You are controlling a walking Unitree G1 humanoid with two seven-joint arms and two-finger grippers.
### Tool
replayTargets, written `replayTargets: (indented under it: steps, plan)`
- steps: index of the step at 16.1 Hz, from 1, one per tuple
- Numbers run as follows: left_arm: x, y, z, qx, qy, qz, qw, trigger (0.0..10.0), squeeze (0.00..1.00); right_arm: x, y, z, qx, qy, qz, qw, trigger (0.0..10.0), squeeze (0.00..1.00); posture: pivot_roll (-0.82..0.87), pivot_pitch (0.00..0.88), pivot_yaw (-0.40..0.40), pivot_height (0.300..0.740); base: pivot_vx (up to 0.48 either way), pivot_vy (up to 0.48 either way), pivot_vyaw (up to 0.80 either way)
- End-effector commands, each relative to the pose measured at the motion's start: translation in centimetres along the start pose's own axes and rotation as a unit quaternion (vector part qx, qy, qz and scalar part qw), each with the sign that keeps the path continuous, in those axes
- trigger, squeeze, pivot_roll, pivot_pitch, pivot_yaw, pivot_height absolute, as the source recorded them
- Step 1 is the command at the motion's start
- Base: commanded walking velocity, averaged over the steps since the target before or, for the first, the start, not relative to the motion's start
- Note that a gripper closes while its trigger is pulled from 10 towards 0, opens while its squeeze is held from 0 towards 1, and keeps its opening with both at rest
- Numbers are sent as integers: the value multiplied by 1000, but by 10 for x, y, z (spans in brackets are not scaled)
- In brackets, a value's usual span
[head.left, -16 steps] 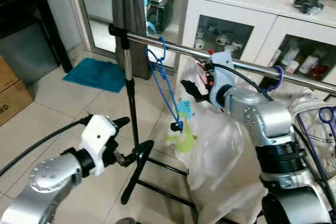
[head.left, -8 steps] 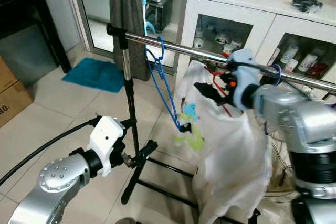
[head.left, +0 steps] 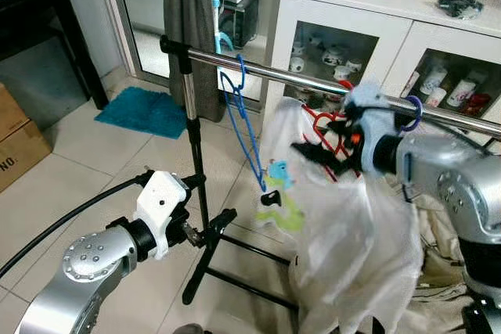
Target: Hang hanger
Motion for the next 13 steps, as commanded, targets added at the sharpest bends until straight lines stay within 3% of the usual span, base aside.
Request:
replayTargets:
  steps: [1, 3, 7, 11, 12, 13]
  plan:
    - [0, 0, 0, 2, 0, 7, 1000, 10000, 0, 3, -2, -5, 11, 10, -16, 1000, 10000, 0, -30, 0, -20, 740, 0, 0, 0]
    - [1, -1, 0, 4, -1, 8, 1000, 10000, 0, -7, -9, -14, 30, -9, -23, 999, 10000, 0, -33, 0, -18, 740, 0, 0, 0]
    - [1, 1, 2, -2, -5, 9, 1000, 10000, 0, -30, -3, -19, 13, -67, 0, 998, 10000, 0, -40, 0, -15, 740, 0, 0, 0]
    - [-4, 10, 6, -25, -19, 9, 999, 10000, 0, -32, -9, -1, 0, -82, 39, 996, 10000, 0, -42, 0, -15, 740, 0, 0, 0]
    - [-7, 14, 8, -35, -25, 8, 999, 10000, 0, -38, -14, 11, -14, -102, 74, 992, 0, 0, -37, 0, -21, 740, 0, 0, 0]
    - [-8, 15, 8, -36, -26, 8, 999, 10000, 0, -39, -14, 12, -17, -105, 80, 991, 0, 0, -37, 0, -21, 740, 0, 0, 0]
Point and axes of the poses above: a point about 5 cm out from each wrist's last joint towards the gripper, its own z axis pointing out of the wrist towards the gripper, its own y axis along the axis of the wrist's last joint, x = y × z, the point moved 5 cm from there along z, pointing out of the wrist towards the gripper, and after that the axes turned 13 degrees about z, right-handed, at the moved point
